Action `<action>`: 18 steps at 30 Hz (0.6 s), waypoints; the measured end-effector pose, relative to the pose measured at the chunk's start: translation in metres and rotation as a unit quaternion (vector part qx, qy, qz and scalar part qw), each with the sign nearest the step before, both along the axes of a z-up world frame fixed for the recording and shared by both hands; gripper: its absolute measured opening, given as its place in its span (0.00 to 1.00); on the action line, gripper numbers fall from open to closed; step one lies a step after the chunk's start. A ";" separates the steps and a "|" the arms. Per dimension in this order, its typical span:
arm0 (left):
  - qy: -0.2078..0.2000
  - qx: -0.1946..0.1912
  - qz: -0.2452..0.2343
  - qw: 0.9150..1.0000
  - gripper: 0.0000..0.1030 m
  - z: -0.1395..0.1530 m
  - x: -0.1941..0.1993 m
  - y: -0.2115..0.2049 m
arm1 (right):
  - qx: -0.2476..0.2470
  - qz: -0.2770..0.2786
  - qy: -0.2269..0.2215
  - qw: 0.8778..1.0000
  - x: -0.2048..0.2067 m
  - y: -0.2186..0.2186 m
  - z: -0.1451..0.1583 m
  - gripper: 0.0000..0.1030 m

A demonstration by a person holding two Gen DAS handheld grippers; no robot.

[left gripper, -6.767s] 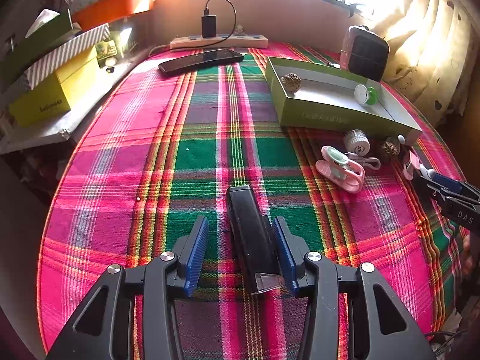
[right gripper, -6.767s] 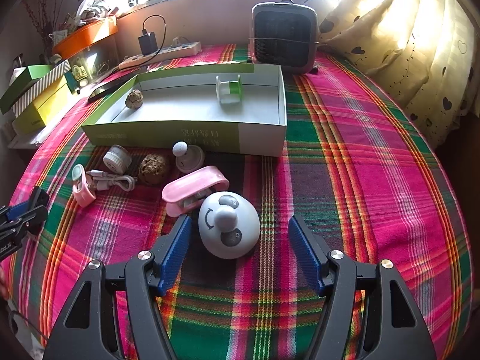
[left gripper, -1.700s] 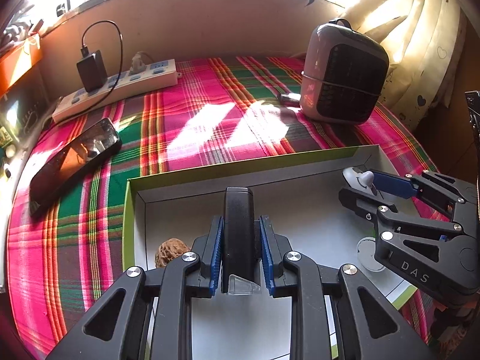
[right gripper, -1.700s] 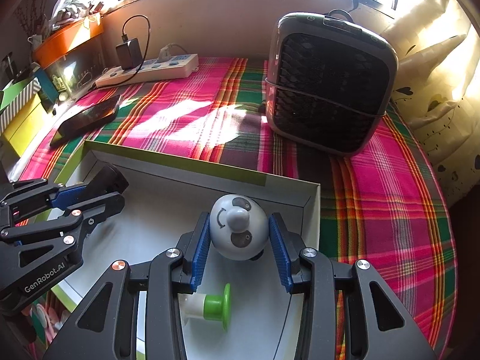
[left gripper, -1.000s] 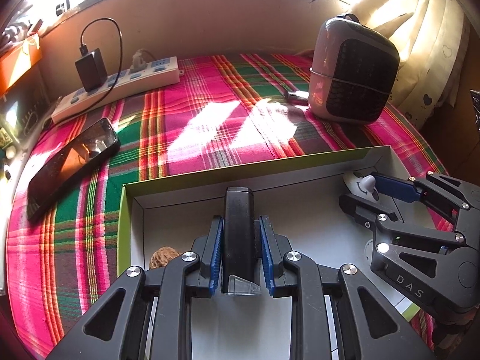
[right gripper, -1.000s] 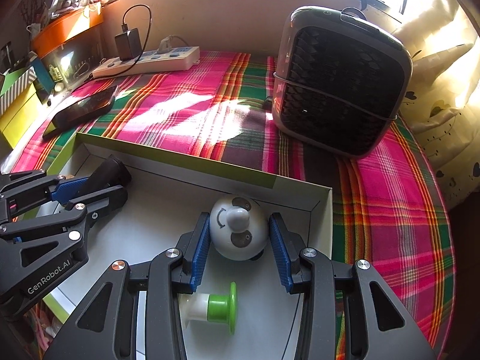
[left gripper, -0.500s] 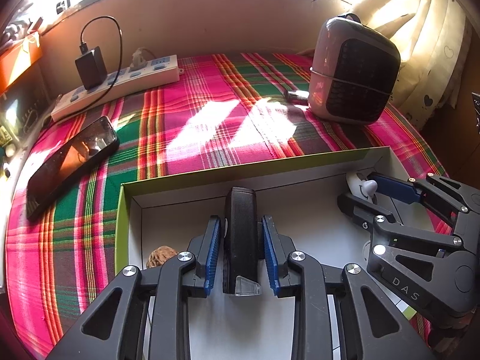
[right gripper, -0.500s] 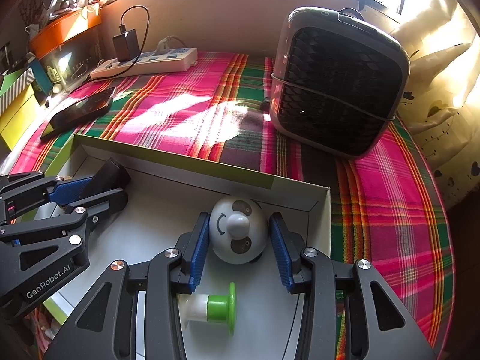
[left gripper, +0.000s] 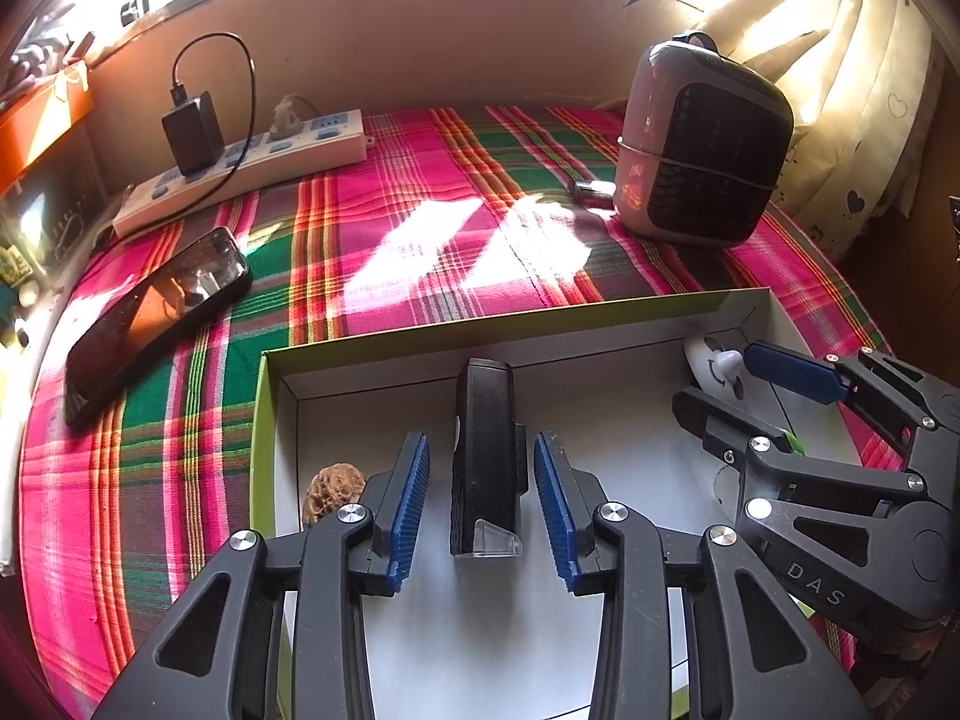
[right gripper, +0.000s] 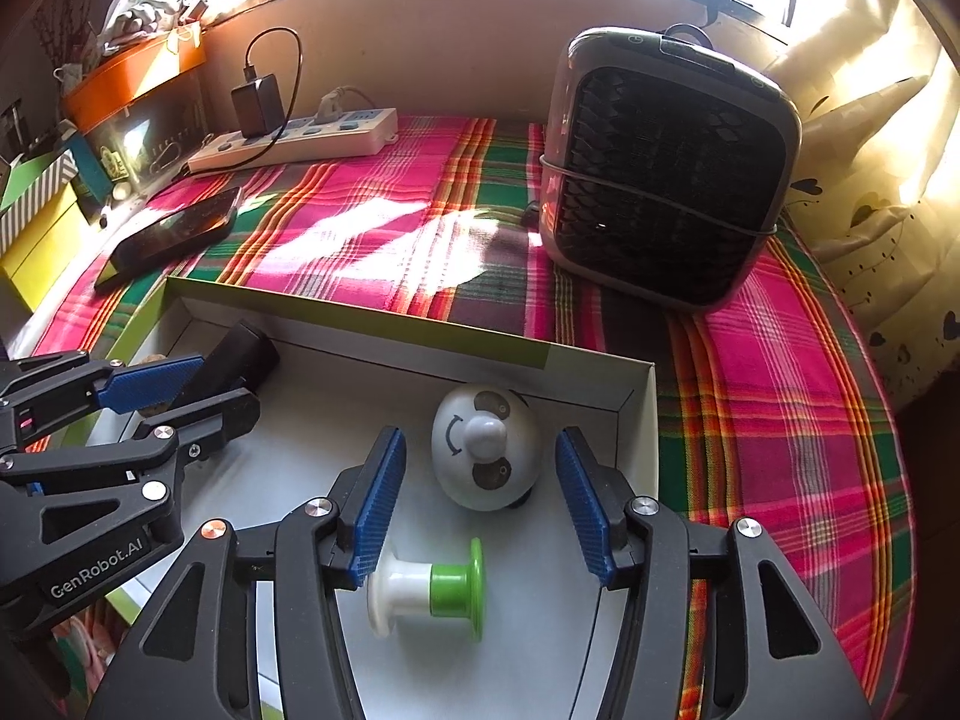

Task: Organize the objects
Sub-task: 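Open the left tool to set down the flashlight while the right tool releases the toy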

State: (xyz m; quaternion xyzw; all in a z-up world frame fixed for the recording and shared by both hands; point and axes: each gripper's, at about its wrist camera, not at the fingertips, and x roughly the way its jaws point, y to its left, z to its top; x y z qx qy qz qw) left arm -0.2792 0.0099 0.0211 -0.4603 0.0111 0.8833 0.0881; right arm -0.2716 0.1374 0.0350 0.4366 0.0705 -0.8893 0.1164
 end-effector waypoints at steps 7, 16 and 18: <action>0.015 0.003 0.003 1.000 0.35 0.010 0.011 -0.003 | -0.003 -0.007 0.010 1.000 0.010 0.003 0.006 0.52; 0.042 0.001 0.007 0.999 0.36 0.022 0.035 -0.005 | -0.021 -0.014 0.028 0.999 0.032 0.007 0.018 0.54; 0.047 0.002 0.008 0.999 0.36 0.024 0.041 -0.005 | -0.023 -0.015 0.033 0.999 0.037 0.006 0.021 0.55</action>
